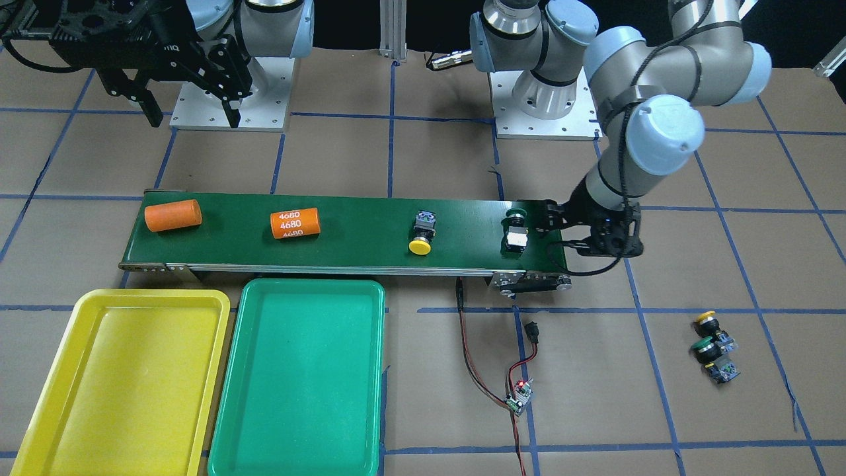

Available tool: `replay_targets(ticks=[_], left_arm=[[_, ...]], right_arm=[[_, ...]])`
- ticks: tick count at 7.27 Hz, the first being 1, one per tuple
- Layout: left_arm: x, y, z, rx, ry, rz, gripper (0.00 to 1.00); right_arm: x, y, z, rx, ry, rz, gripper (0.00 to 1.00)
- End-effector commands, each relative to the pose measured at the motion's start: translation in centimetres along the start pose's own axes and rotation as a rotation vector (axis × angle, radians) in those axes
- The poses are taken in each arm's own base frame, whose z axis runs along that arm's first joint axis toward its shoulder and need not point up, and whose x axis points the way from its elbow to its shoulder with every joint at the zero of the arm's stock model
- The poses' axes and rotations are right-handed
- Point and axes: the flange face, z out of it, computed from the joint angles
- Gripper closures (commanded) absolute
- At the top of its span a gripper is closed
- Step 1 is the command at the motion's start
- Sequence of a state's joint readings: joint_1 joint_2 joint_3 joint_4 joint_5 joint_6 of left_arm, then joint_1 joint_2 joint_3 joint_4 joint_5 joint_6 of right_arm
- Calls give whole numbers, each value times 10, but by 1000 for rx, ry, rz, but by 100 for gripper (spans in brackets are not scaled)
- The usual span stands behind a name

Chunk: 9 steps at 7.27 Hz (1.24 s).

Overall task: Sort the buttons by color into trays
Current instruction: 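Carry the green-capped button onto the belt and release it, then move the left gripper to the pile and grasp another yellow-capped button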

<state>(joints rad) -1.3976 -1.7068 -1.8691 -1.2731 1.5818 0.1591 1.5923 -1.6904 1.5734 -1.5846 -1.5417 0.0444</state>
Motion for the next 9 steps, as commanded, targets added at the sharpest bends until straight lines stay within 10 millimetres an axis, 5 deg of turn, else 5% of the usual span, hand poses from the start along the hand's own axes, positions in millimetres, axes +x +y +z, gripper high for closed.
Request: replay_targets(ticks=[1,2,4,9], left_arm=[[-65,-73,-15,24,-5,11,0],[-120,-109,-1,21,6,12,0],[-204,-126,29,-7,30,75,0],[-263,-117,86,-58,19,165,0]], right_arm=[[0,0,0,0,0,0,0],[0,0,-1,1,0,0,0],[0,0,-1,1,0,0,0],[0,0,-1,1,0,0,0]])
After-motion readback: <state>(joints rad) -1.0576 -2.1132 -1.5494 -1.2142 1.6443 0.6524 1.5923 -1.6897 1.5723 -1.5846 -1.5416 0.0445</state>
